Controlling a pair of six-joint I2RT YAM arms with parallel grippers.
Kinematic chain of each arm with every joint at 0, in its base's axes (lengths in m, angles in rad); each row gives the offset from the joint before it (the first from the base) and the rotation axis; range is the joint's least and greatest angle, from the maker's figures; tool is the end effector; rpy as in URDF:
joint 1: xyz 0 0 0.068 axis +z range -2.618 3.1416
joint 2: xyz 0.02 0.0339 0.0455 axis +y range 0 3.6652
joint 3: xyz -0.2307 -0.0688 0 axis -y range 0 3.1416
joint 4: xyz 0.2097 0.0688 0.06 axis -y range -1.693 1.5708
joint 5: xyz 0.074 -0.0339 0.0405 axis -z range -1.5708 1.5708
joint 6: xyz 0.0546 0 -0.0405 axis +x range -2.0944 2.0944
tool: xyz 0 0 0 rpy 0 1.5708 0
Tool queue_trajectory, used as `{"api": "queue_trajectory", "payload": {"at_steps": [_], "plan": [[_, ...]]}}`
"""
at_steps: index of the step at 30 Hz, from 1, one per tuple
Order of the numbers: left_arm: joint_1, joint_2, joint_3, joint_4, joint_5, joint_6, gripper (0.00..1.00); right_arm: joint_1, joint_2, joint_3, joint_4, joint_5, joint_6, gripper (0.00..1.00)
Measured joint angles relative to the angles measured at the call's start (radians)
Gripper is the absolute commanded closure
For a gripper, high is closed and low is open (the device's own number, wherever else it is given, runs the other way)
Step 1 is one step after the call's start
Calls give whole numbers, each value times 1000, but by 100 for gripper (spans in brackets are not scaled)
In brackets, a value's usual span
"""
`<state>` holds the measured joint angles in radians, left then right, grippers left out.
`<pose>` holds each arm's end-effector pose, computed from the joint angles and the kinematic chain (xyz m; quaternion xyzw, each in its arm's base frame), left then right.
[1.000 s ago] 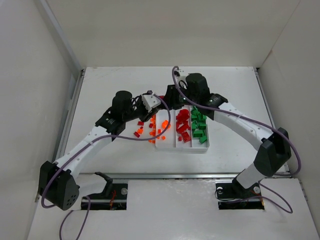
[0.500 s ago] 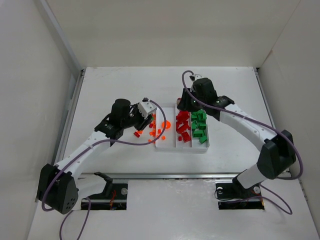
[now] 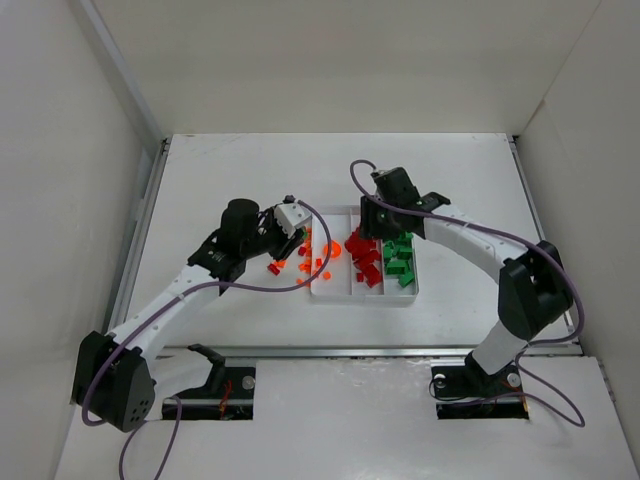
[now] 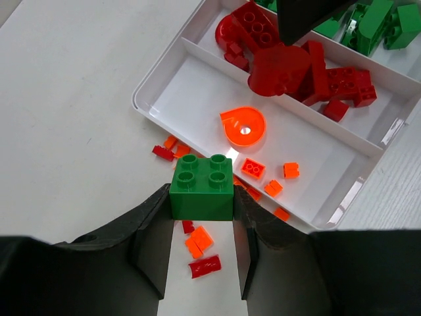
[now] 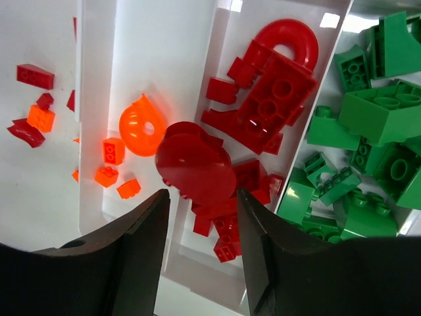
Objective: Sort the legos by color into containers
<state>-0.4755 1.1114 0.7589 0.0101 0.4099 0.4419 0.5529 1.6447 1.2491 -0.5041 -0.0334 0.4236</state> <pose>0.2142 -0.1348 0.2625 0.4594 0.6655 -0.1758 0.5614 0.2829 0.1767 0.2174 -0.0665 0.9418 0.1684 0.2834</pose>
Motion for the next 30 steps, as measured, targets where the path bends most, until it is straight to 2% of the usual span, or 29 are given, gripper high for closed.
{"api": "queue_trajectory", "payload": {"at_steps": [5, 7, 8, 9, 11, 15, 18, 24, 30], "plan": [[0, 0, 0, 1, 0, 6, 100, 0, 28, 10, -26, 0, -18, 46], [0, 0, 0, 1, 3, 21, 100, 2, 18, 10, -26, -3, -37, 39], [0, -1, 0, 1, 7, 30, 100, 5, 5, 10, -23, -8, -53, 31], [0, -2, 0, 1, 12, 45, 100, 8, -16, 10, -16, -23, -66, 27], [0, -13, 0, 6, 40, 86, 100, 17, -80, 10, 10, -66, -96, 22], [0, -46, 0, 48, 103, 169, 100, 31, -245, 13, 121, -206, -133, 21], [0, -71, 0, 106, 165, 214, 100, 46, -288, 38, 193, -296, -141, 22], [-1, -78, 1, 177, 257, 254, 100, 85, -190, 88, 251, -442, -144, 23], [-14, -78, 2, 186, 295, 283, 100, 92, -134, 90, 251, -513, -140, 23]]}}
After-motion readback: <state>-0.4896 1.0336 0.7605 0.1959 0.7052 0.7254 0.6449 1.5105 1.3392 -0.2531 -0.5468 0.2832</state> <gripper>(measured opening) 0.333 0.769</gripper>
